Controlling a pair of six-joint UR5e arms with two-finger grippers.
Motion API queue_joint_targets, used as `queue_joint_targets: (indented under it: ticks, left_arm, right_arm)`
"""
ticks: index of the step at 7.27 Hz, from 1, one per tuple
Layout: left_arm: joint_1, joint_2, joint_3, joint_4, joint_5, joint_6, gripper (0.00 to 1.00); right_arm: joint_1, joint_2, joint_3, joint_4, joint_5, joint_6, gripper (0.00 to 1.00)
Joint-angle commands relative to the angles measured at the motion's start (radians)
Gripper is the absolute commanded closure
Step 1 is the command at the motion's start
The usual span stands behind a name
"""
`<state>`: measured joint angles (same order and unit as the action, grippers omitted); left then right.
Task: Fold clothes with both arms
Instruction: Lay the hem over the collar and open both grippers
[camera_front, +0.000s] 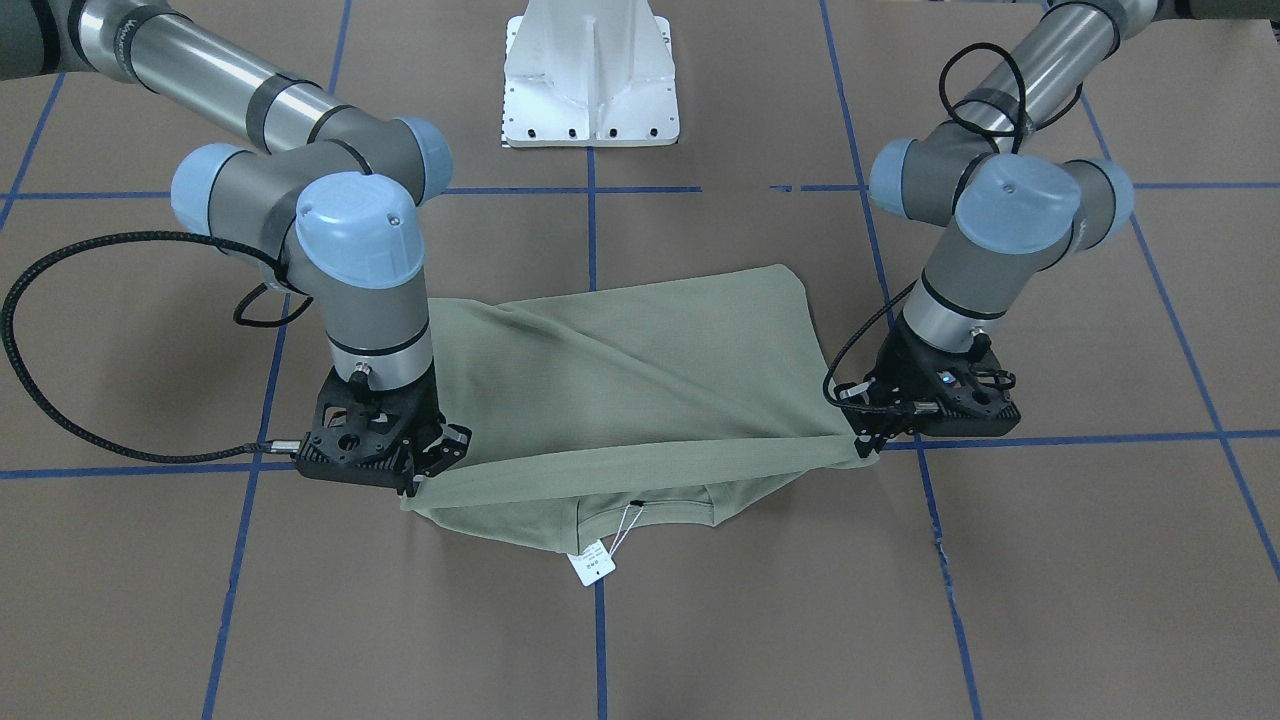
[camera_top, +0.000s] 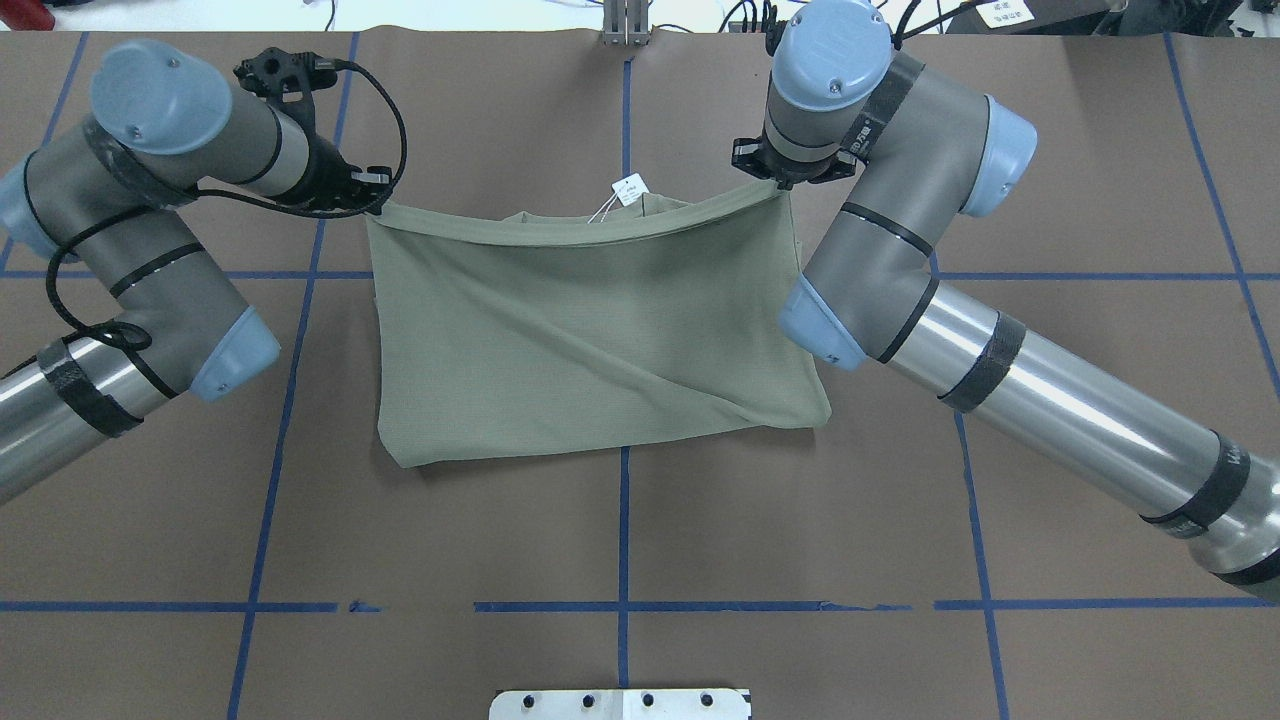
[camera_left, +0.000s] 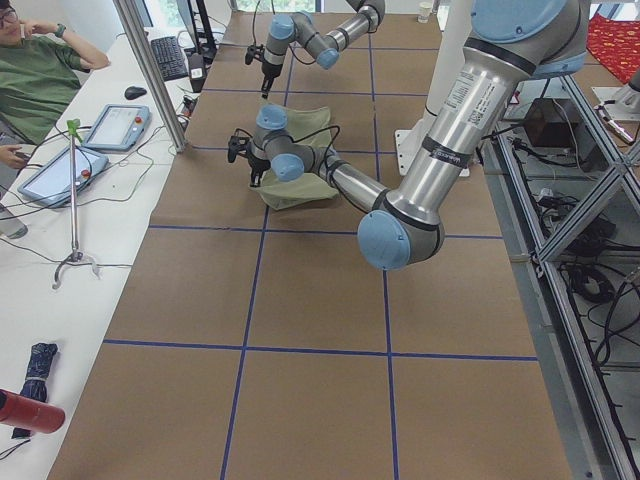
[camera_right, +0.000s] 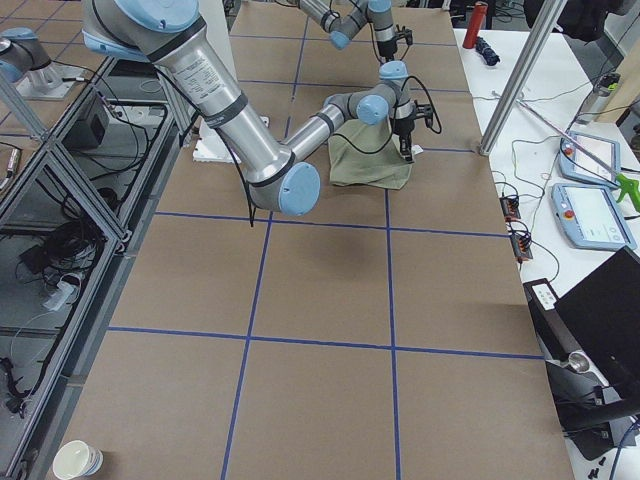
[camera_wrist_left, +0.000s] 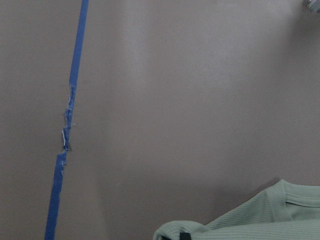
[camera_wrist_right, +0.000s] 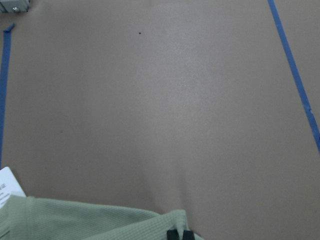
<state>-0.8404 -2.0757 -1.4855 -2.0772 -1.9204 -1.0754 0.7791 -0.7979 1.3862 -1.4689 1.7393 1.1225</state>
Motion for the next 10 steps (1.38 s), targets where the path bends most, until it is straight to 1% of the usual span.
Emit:
queue_joint_targets:
  ticks: [1,2,3,4,5,6,8,9,10]
  left_arm:
    - [0.043,0.002,0.024,-0.021,0.003,-0.001,1.0]
    - [0.049,0.0,0.024,-0.021,0.001,0.0,1.0]
    - [0.049,0.002,0.019,-0.023,0.0,0.002,1.0]
    - [0.047,0.005,0.005,-0.023,-0.006,0.017,0.26]
    - [0.046,0.009,-0.046,-0.02,-0.011,0.055,0.0]
    - [0.052,0.07,-0.144,-0.014,-0.035,0.046,0.0]
    - [0.102,0.242,-0.359,-0.021,-0.048,0.014,0.0]
    - [0.147,0.274,-0.401,-0.033,-0.032,-0.114,0.0]
    - [0.217,0.284,-0.4,-0.082,0.021,-0.232,0.01]
  right_arm:
    - [0.008,0.011,-0.077,0.039,-0.007,-0.027,1.0]
    - [0.002,0.009,-0.097,0.067,-0.009,-0.027,1.0]
    - [0.002,0.009,-0.11,0.07,-0.009,-0.02,0.67]
    - [-0.003,0.008,-0.108,0.071,-0.007,-0.026,0.01]
    - [0.005,0.011,-0.096,0.071,0.002,-0.039,0.0]
    - [0.018,0.005,-0.069,0.071,0.018,-0.071,0.0]
    - [0.023,0.002,-0.052,0.073,0.023,-0.079,0.0]
    - [0.023,0.002,-0.05,0.075,0.022,-0.079,0.0]
    - [0.023,-0.004,-0.05,0.075,0.023,-0.079,0.0]
